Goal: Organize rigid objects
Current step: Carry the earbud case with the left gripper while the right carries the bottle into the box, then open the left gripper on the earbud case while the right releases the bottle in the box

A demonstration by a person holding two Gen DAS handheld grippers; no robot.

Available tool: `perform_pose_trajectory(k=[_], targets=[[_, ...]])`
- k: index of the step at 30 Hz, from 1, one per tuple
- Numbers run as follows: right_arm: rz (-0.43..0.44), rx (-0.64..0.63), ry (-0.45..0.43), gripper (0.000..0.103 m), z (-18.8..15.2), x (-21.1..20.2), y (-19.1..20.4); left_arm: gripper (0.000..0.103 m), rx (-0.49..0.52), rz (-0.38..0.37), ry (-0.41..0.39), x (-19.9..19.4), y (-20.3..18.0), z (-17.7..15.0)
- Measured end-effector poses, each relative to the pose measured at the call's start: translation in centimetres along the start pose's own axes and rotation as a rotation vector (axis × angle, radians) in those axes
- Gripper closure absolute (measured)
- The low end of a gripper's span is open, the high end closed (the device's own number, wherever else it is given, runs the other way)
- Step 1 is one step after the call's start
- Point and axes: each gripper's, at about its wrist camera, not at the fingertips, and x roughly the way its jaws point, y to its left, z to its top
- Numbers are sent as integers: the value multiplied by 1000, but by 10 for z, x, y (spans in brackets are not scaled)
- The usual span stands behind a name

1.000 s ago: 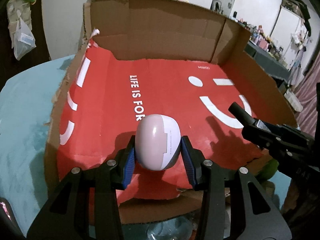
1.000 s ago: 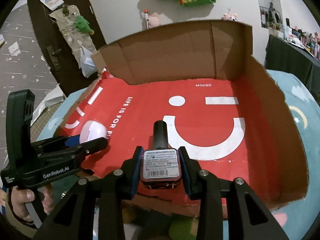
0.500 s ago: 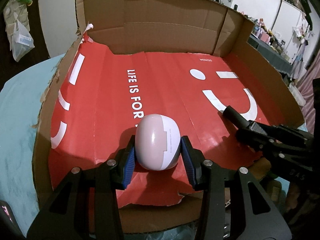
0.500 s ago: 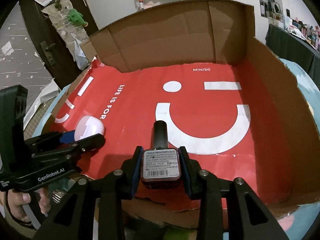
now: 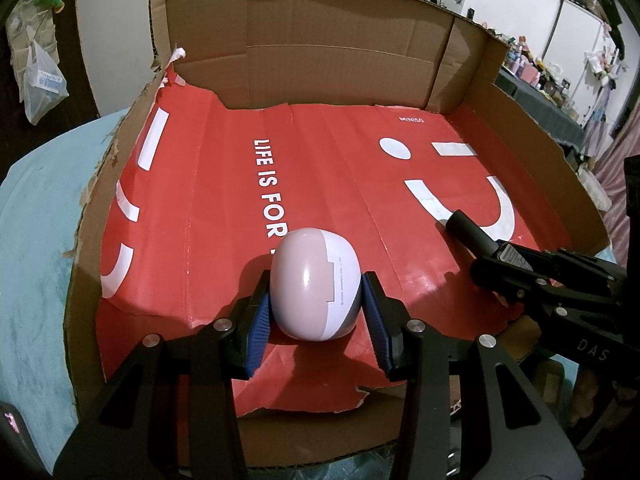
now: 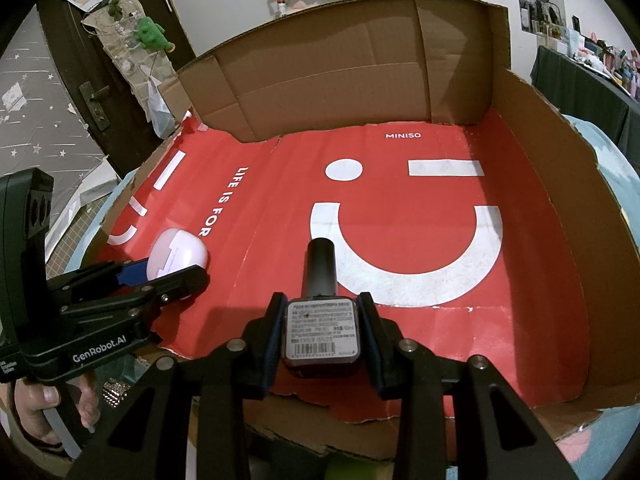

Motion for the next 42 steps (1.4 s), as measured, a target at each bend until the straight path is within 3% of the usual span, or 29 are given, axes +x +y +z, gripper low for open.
perform_pose_trajectory(k=[6, 16, 20, 27, 31, 33, 38, 42], targets=[[-1, -1, -1, 65, 0, 0, 0, 61, 0, 6, 3, -1, 0, 0], [0, -11, -28, 60, 2, -7, 3, 43, 19, 47, -11, -8, -3, -1], [11, -13, -42, 51, 2, -14, 6, 33, 26, 70, -39, -19, -4, -1], [8, -29, -84, 31, 0, -30, 14, 26, 21, 40, -51, -33, -8, -4], [6, -31, -108, 21, -3, -39, 17, 5, 32, 48, -87, -46, -13, -7], [0, -34, -119, 17, -4, -43, 18, 5, 34, 72, -111, -53, -15, -9], [-12, -40, -160, 9, -8, -55, 24, 5, -27, -9, -123, -64, -6, -13], [-22, -38, -202, 3, -11, -65, 25, 2, -44, 53, -121, -69, -3, -17]])
